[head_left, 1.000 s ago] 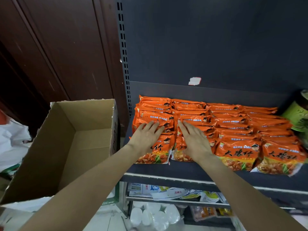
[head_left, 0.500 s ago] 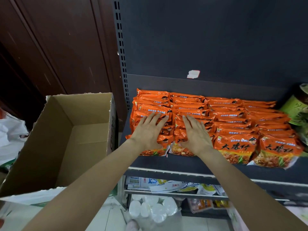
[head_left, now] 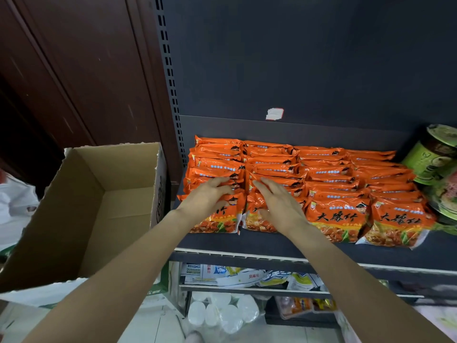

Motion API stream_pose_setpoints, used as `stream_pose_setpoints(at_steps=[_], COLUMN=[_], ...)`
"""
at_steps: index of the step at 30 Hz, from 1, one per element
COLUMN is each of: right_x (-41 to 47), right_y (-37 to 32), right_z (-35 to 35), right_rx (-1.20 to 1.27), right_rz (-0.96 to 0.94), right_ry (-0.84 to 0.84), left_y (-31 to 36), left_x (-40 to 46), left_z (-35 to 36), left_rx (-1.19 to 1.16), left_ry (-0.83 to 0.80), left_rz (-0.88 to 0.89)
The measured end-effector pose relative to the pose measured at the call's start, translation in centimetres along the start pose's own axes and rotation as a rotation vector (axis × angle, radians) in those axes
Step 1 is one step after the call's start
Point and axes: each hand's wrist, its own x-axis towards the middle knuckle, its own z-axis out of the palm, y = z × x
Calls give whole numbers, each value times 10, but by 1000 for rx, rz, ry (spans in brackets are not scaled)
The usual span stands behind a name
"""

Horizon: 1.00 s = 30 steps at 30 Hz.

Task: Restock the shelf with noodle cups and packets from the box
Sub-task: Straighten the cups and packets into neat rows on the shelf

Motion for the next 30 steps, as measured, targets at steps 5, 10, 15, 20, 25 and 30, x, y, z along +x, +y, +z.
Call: stream_pose_setpoints(at_steps=[5,10,15,20,25,30], right_x=[8,12,9,17,23,20], right_y=[-2,-5,-15,-30,-36,-42], right_z=[0,3,8,16,20,16], right_rx=[35,42,39,-11,-63,-56], right_rz=[6,30,-38,-54,30,45], right_ry=[8,20,48,3,55,43], left_y=[0,-2,-6,-17,-17,-8], left_x=[6,14,-1,-15,-10,-10], left_z=[-1,10,7,4,2,0], left_rx=[-137,-18,135,413,462,431], left_ry=[-14,-45,35,-37,-116,-114], left_rz=[5,31,52,-71,-191,-217])
